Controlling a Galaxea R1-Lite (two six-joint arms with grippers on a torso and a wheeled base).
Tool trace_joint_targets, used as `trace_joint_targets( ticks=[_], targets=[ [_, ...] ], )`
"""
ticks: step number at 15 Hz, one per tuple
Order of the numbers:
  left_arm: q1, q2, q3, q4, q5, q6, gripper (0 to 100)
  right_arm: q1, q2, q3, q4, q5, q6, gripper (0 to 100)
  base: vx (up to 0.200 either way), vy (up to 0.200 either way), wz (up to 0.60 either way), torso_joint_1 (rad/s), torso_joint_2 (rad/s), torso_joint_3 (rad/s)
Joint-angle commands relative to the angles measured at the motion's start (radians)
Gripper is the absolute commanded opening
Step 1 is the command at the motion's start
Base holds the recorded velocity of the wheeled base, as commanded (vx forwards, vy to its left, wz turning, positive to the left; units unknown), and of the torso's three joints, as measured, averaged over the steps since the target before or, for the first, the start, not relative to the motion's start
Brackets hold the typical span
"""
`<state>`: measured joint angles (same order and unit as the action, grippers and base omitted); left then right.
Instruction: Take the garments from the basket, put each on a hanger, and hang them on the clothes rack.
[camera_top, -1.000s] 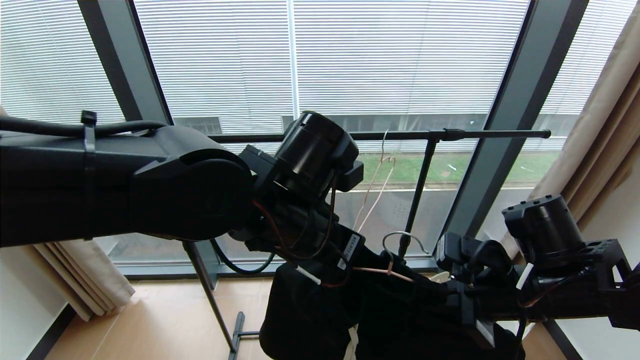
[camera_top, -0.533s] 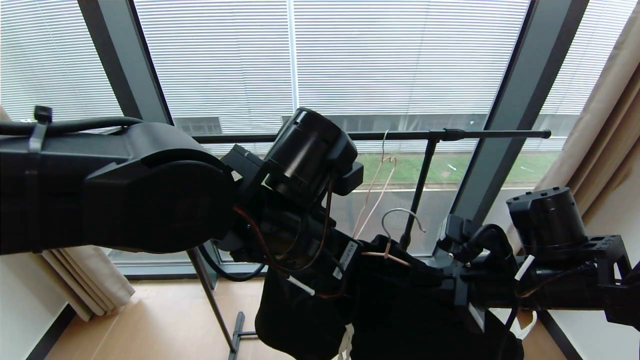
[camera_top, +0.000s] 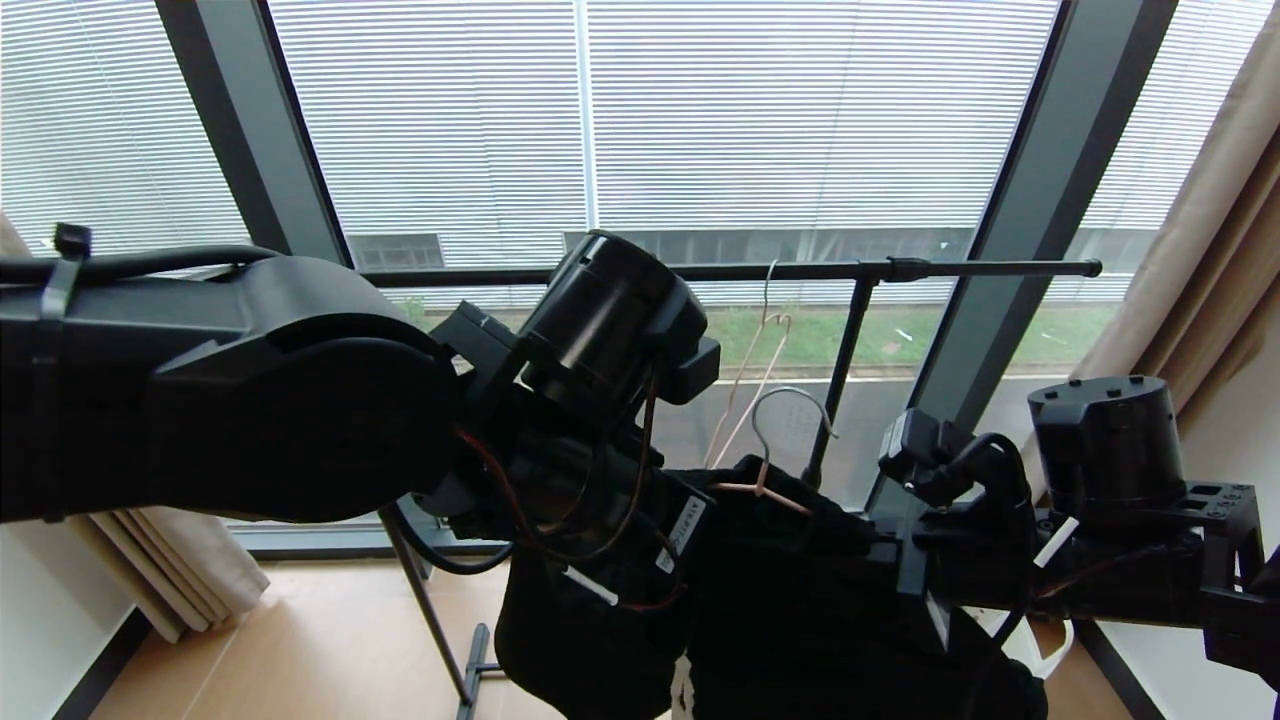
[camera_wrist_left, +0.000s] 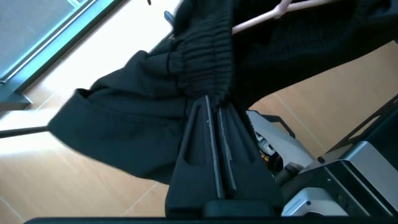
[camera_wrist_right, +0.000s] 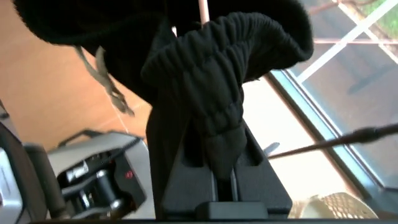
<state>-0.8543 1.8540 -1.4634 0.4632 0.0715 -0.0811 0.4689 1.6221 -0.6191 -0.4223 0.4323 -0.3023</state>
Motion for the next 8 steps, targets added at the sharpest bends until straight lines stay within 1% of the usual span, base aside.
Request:
trace_joint_targets(
  ticks=[1, 3, 5, 6, 8],
  targets=[
    [0.004, 0.013, -0.002, -0.001, -0.001, 0.0, 0, 0.004, -0.002, 0.042, -0.053, 0.02, 0.002, 0, 0.0, 0.0, 0.0, 0.0, 0.0, 0.0],
    [0.007, 0.025, -0.006, -0.006, 0.001, -0.002, 0, 0.01, -0.005, 0.073, -0.121, 0.039, 0.003, 0, 0.0, 0.0, 0.0, 0.0, 0.0, 0.0],
    [0.011, 0.036, -0.006, -0.006, 0.008, -0.002, 0, 0.019, -0.024, 0.087, -0.136, 0.054, 0.005, 0, 0.0, 0.0, 0.0, 0.0, 0.0, 0.0],
    [0.012, 0.037, -0.006, -0.006, 0.008, 0.0, 100, 0.019, -0.034, 0.09, -0.136, 0.066, 0.005, 0, 0.0, 0.0, 0.0, 0.0, 0.0, 0.0],
    [0.014, 0.053, -0.015, -0.008, 0.008, -0.003, 100, 0.036, -0.054, 0.099, -0.136, 0.075, 0.005, 0, 0.0, 0.0, 0.0, 0.0, 0.0, 0.0]
  ],
)
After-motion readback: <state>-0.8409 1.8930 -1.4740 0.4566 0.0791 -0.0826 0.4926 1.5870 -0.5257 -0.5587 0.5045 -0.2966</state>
